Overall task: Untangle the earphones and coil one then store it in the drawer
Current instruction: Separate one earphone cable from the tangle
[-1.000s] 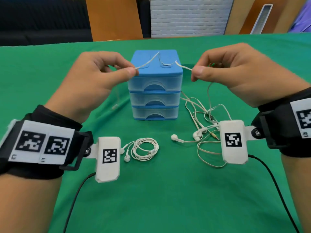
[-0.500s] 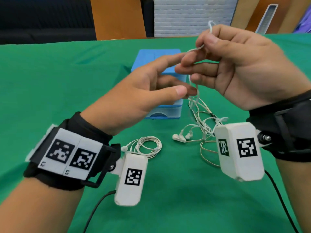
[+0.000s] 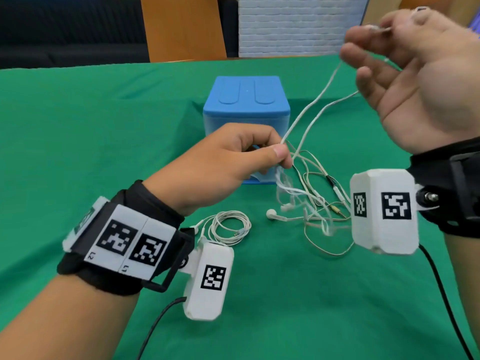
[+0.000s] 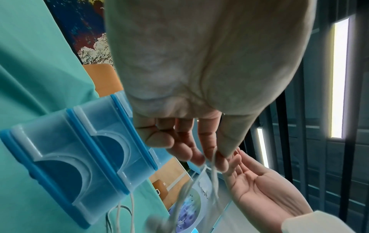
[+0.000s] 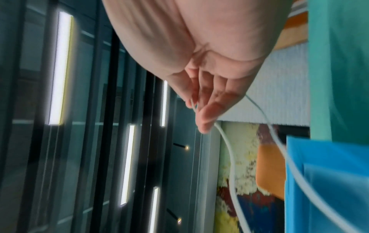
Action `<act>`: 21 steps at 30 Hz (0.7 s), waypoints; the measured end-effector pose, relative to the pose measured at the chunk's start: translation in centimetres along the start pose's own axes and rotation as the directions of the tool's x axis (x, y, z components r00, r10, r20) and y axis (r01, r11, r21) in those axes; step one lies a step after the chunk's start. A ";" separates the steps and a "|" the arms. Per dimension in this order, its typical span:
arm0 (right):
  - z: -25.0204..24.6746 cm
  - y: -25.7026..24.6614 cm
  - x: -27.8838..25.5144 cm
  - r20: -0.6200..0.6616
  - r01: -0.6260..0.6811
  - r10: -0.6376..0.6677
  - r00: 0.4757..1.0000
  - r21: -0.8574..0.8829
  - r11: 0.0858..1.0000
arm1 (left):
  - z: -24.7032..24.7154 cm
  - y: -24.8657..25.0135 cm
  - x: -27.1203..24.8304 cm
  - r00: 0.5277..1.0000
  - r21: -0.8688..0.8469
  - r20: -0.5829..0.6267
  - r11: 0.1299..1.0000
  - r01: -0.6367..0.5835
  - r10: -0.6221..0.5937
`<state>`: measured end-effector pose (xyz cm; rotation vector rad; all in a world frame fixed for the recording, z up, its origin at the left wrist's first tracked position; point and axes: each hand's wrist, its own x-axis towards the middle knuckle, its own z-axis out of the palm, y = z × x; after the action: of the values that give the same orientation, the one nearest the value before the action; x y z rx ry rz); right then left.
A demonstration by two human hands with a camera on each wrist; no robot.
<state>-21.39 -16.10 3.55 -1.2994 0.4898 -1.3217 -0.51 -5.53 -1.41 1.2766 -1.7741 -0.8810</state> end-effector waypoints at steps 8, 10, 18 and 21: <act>-1.4 0.9 -0.2 -0.083 -0.097 0.054 0.995 -0.696 0.712 | 0.5 -0.4 0.4 0.997 -0.052 -0.055 0.997 -0.056 0.053; -1.2 1.1 -0.3 -0.023 0.030 -0.071 0.997 -0.742 0.670 | 0.6 -0.4 0.5 0.996 -0.054 -0.060 0.996 -0.075 0.071; 1.5 1.4 -1.4 0.490 0.267 0.215 0.845 -0.735 0.623 | 0.8 -0.7 0.9 0.989 -0.099 -0.082 0.986 -0.134 0.126; 1.3 1.6 -0.9 0.471 0.331 0.131 0.872 -0.766 0.550 | 0.7 -0.8 0.8 0.994 -0.076 -0.090 0.995 -0.070 0.063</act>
<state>-19.85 -15.20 2.15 -2.4334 0.7326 -0.7546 -0.90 -6.40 -2.27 1.1808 -1.6872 -0.8369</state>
